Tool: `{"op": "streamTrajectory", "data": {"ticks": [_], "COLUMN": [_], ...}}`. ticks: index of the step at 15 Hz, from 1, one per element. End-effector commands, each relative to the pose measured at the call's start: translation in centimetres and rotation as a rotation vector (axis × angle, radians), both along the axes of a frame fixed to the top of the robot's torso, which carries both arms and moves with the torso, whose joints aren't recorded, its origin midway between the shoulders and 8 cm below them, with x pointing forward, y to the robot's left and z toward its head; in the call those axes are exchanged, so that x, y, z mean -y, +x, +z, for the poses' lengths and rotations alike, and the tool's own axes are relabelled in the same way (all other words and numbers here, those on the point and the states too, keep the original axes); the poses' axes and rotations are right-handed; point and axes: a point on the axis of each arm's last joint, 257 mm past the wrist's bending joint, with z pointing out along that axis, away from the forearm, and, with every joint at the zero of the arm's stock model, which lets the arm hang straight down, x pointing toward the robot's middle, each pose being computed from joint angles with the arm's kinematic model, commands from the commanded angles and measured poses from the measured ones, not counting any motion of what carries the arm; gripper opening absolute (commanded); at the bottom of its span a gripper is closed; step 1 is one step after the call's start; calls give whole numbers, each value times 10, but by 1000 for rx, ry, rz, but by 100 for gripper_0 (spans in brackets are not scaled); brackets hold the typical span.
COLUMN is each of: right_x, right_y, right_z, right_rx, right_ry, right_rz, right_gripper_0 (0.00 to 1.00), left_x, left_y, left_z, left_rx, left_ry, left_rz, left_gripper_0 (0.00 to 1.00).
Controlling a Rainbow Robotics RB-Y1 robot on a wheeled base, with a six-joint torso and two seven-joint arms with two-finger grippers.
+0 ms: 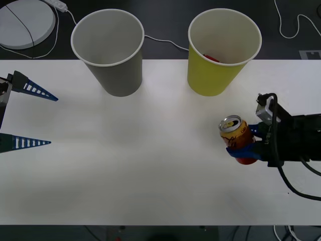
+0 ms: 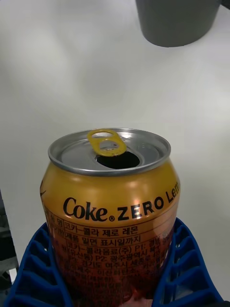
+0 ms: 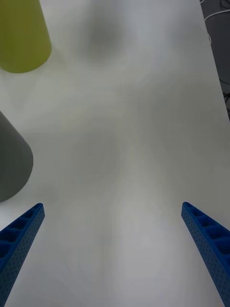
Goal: Put the can into the green bin and the plastic bottle into the gray bin
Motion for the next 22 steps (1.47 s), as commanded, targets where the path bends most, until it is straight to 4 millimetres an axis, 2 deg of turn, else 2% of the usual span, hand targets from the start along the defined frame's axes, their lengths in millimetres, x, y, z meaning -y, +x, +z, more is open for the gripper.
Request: {"op": "streamTrajectory", "data": {"ticks": [1,6,11,17,22], "right_x": [22,56,73,85,76], "right_y": [-2,-2,10,27,66], "right_z": [19,58,99,147,177], "right_rx": [-38,-94,-93,-66,-47], "right_ry": [-15,-35,-111,-194,-215], "right_rz": [-52,-144,-207,-223,-222], "right_gripper_0": [0,0,0,0,0], "left_x": [0,0,0,0,0], "left_y": [0,0,0,0,0], "left_z": [0,0,0,0,0], "left_rx": [0,0,0,0,0], "left_ry": [0,0,0,0,0], "left_rz": [0,0,0,0,0], "left_gripper_0": [100,100,100,100,100]}}
